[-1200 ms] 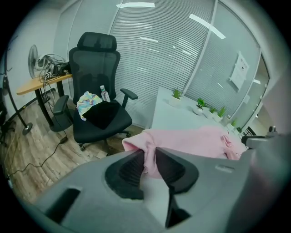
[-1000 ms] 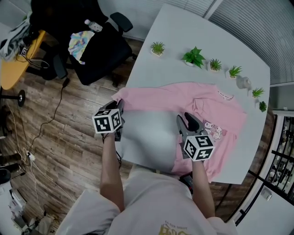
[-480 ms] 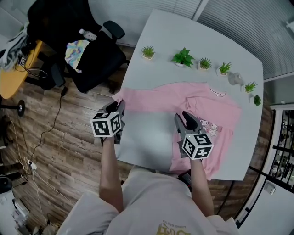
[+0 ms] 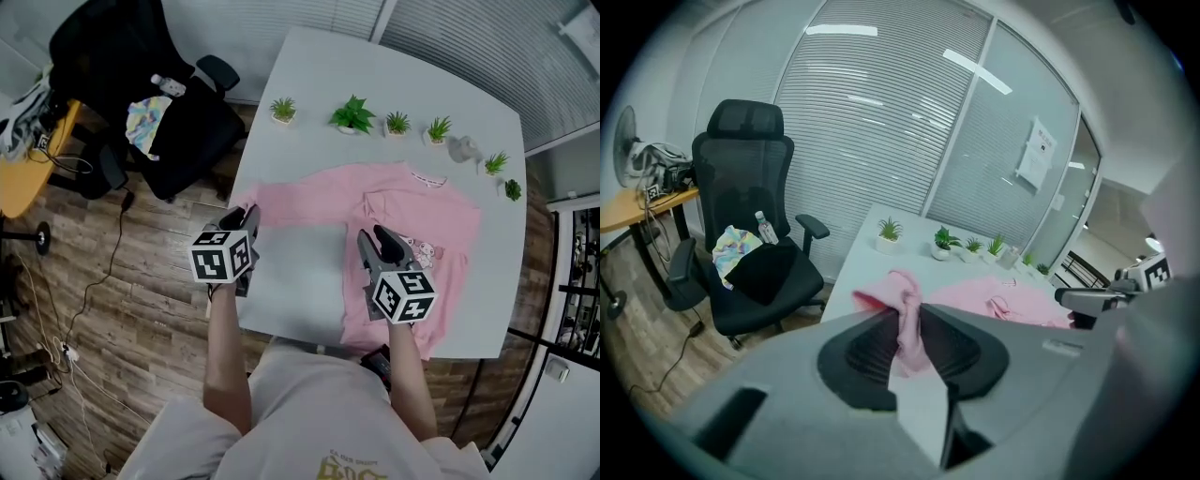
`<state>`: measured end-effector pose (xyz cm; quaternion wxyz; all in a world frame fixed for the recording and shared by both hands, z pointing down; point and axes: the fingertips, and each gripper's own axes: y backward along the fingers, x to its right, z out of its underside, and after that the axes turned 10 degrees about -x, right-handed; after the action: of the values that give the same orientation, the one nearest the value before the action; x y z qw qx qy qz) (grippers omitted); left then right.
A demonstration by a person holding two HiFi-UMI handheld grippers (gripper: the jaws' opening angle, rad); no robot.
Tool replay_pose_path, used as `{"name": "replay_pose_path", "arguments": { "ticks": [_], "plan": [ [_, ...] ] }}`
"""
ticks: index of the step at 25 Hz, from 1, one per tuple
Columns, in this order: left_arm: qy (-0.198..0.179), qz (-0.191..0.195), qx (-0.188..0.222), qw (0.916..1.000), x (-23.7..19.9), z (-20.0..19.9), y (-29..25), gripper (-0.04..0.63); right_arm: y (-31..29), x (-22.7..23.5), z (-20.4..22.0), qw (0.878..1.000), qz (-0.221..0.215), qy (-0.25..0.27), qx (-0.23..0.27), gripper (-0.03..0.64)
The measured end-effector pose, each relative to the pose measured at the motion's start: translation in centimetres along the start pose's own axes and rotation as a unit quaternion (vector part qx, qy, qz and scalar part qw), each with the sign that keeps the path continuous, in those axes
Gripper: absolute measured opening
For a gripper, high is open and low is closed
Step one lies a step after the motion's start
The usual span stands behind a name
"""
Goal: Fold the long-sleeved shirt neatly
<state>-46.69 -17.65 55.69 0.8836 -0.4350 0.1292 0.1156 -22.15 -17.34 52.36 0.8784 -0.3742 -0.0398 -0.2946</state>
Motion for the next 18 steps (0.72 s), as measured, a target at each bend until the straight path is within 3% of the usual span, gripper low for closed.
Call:
{"name": "replay_pose_path", "arguments": {
  "ticks": [18],
  "plan": [
    [-0.057, 0.039, 0.03, 0.9972, 8.7, -2.4, 2.0, 0.078, 7.5, 5.3, -0.5, 0.995, 0.049, -0.05, 0.065, 0.15]
  ]
}}
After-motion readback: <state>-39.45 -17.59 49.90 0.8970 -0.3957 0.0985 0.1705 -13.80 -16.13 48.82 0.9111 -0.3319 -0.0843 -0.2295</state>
